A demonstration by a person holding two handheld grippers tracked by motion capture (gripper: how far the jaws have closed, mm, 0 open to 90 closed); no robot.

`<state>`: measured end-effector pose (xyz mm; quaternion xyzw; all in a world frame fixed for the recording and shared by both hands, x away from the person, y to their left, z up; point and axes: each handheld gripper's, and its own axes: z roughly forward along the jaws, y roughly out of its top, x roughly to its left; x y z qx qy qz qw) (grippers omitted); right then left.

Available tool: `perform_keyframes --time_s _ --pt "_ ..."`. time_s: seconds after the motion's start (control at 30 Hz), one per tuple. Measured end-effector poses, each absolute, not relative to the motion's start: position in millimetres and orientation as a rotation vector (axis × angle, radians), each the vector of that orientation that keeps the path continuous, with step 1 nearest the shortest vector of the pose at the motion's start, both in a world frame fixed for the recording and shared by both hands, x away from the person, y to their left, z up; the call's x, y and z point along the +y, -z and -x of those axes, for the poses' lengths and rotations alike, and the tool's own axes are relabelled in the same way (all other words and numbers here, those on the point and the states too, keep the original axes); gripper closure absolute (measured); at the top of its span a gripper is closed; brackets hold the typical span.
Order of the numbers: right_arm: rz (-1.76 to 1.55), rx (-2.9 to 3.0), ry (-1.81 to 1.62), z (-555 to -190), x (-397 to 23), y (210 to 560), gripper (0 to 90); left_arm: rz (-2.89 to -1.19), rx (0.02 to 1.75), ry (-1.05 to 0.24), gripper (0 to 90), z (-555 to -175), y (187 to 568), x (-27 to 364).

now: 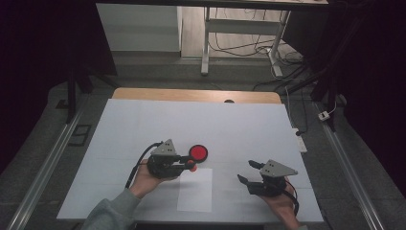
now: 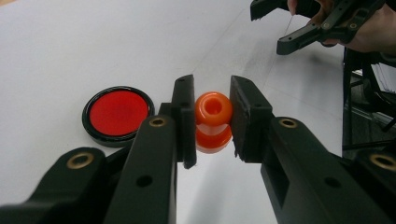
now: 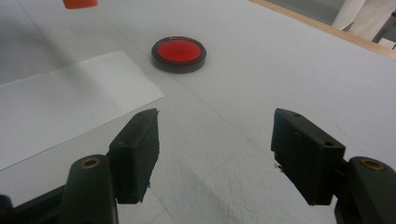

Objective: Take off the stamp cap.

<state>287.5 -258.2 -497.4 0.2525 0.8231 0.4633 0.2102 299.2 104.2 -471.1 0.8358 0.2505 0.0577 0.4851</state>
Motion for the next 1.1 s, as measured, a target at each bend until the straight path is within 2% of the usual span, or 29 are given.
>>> perform_keyframes --time_s 1.1 --pt "-0.583 2.368 -1.306 -280 -210 507 34.6 -2.046 0.6 -0.132 72.2 -302 473 98"
